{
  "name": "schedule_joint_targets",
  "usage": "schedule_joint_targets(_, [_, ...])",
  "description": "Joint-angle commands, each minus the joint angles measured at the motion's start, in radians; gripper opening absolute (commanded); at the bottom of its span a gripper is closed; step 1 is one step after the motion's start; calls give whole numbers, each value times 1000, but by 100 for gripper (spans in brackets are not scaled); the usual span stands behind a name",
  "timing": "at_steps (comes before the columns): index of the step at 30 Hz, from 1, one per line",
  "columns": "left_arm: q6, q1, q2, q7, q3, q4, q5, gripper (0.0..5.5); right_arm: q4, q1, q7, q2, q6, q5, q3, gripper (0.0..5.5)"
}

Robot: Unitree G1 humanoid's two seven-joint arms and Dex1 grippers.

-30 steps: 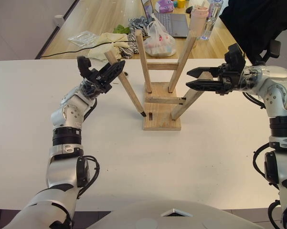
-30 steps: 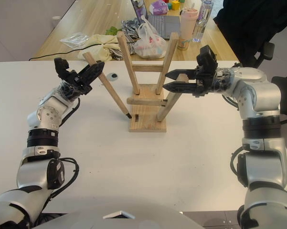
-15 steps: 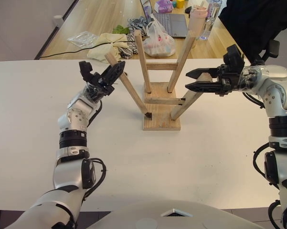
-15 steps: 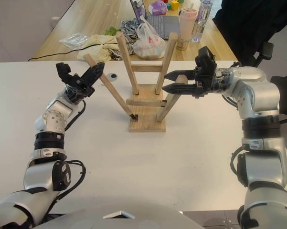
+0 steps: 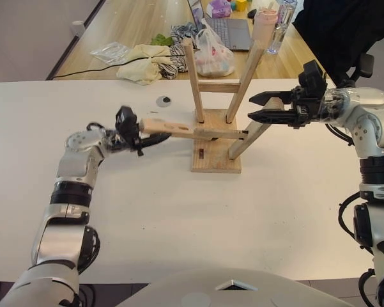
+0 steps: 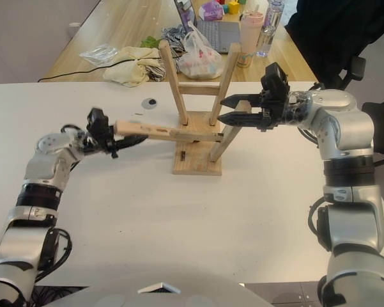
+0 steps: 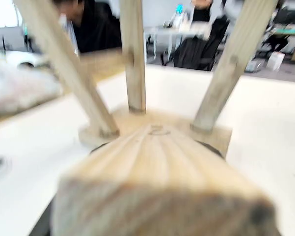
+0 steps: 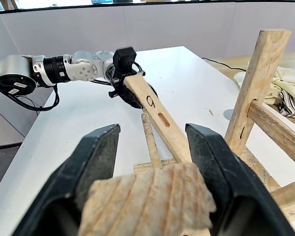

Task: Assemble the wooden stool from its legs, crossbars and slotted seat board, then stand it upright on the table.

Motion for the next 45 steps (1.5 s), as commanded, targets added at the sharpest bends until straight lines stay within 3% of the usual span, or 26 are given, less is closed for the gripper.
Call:
schedule_joint_targets(1, [47, -27, -21, 6, 33, -9, -20, 201, -7, 34, 25, -1, 23, -10, 32, 223])
schedule_joint_targets(4, [57, -54, 17, -25, 28, -20, 5, 201, -12, 35, 25, 0, 26, -11, 34, 223])
schedule_joint_targets(9, [120, -150, 174, -171, -15, -73, 64, 201, -29, 50, 18, 4, 28, -13, 36, 223])
schedule_joint_targets(13, [156, -274, 274, -327, -101, -79, 139, 201, -50, 71, 5, 6, 33, -10, 34, 223])
schedule_joint_targets(17, [157, -368, 255, -400, -178, -50, 175, 201, -61, 87, -13, 22, 34, -11, 43, 223])
schedule_joint_targets(30, [143, -605, 285, -407, -506, 17, 204, 201, -107, 137, -61, 45, 26, 4, 66, 221])
schedule_joint_targets(36, [159, -654, 291, -407, -549, 39, 208, 201, -116, 152, -81, 50, 21, 13, 66, 220])
schedule_joint_targets(45, [332, -686, 296, -407, -580, -20, 218, 201, -111, 152, -97, 50, 8, 13, 72, 219])
